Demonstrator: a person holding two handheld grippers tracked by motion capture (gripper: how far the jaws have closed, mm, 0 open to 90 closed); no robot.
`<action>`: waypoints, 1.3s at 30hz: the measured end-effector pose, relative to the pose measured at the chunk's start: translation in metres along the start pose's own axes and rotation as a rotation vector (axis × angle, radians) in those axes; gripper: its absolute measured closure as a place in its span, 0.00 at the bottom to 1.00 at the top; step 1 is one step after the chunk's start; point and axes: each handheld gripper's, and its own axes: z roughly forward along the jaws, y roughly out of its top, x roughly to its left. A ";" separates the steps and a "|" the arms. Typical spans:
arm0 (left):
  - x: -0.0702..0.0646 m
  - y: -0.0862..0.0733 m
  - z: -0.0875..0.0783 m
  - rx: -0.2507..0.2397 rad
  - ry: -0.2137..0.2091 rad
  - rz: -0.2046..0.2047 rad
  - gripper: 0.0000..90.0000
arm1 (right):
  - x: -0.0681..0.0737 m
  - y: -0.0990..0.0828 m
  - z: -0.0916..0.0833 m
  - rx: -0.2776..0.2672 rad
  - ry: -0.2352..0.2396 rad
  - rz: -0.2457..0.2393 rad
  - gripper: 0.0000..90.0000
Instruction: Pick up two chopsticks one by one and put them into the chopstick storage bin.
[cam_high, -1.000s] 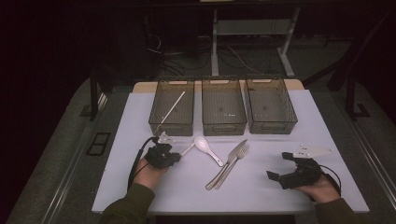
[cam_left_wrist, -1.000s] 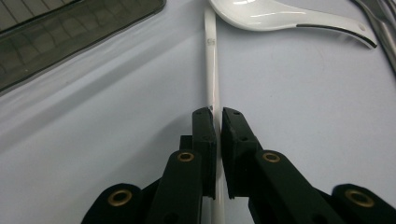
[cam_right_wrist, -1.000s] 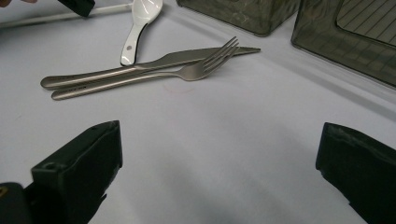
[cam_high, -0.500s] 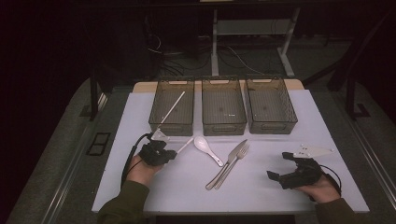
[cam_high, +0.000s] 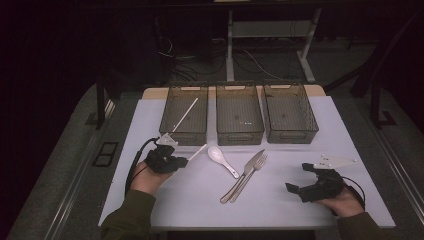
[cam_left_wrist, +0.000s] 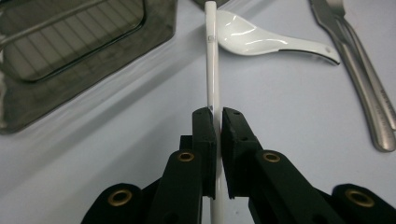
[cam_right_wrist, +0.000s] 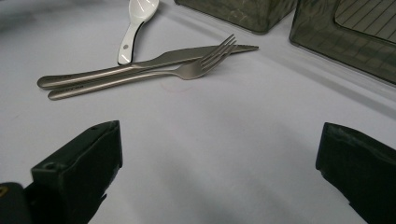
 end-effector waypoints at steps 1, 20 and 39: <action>0.000 0.002 -0.001 -0.006 -0.009 0.003 0.93 | 0.000 0.000 0.000 -0.002 0.000 0.000 0.01; 0.011 0.038 -0.021 -0.046 -0.031 0.024 0.93 | 0.000 0.001 0.007 -0.038 -0.002 -0.052 0.01; 0.037 0.091 -0.033 -0.072 -0.012 0.032 0.93 | 0.001 0.000 0.010 -0.035 0.003 -0.052 0.01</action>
